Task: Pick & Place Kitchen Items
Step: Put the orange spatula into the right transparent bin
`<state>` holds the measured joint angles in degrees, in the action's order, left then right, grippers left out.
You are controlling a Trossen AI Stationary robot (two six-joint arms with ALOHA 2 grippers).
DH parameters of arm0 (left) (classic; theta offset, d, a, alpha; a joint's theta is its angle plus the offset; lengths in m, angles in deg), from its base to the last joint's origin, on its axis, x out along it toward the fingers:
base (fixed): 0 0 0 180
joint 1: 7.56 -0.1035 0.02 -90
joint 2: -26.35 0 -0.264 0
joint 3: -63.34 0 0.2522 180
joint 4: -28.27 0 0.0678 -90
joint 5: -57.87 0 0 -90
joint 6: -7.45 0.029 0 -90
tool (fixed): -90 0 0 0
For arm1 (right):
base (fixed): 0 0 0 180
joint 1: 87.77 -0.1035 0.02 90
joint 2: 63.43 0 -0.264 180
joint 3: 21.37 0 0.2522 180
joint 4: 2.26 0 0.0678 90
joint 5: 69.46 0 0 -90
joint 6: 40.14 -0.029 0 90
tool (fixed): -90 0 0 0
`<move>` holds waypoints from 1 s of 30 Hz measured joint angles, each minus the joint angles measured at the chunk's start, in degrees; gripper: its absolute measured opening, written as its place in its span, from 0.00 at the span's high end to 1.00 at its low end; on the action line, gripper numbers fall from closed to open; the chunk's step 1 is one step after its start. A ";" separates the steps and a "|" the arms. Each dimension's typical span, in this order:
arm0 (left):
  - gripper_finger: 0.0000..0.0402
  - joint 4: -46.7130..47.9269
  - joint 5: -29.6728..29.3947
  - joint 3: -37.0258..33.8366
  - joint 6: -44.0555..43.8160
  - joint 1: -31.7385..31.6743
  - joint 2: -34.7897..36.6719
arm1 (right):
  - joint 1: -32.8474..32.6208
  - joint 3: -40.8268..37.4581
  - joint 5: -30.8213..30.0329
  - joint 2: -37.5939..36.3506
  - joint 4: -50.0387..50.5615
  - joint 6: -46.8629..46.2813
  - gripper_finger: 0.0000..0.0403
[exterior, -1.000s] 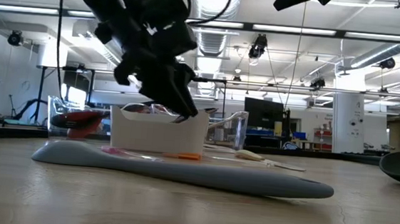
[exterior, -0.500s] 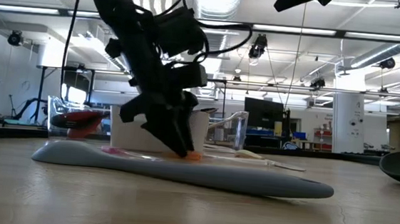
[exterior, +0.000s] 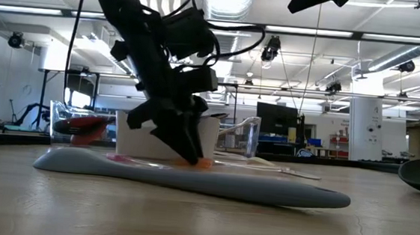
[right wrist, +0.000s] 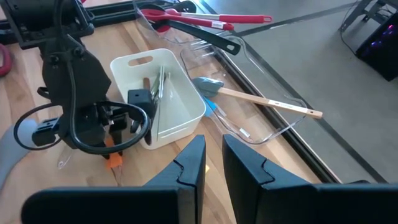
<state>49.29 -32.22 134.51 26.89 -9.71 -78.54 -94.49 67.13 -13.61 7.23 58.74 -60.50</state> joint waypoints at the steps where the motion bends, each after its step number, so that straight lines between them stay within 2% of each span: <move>1: 0.76 0.11 -0.12 0.00 0.00 0.12 0.04 | 0.00 0.00 0.00 0.00 -0.02 0.02 0.88; 5: 0.93 0.48 -0.38 0.09 -0.10 0.40 0.21 | 0.00 0.00 0.00 0.00 -0.02 0.29 0.88; 7: 0.98 1.12 -0.27 0.26 -0.40 0.50 0.15 | 0.00 0.00 0.02 0.00 -0.04 0.72 0.88; 14: 0.98 2.19 1.02 0.74 -1.25 0.61 0.26 | 0.01 0.00 0.01 0.00 -0.07 0.87 0.88; 21: 0.86 2.39 1.52 0.74 6.45 0.76 0.26 | 0.00 0.00 0.00 0.00 -0.07 0.87 0.88; 25: 0.73 2.88 1.74 1.23 5.67 0.76 0.26 | 0.00 0.00 0.00 0.00 -0.07 0.87 0.88; 30: 0.59 7.07 5.48 2.13 4.52 0.98 0.12 | 0.00 0.00 0.00 0.00 -0.02 0.90 0.88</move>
<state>56.36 -26.73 136.63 31.41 -8.73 -78.42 -94.49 67.13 -13.61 7.23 58.72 -59.61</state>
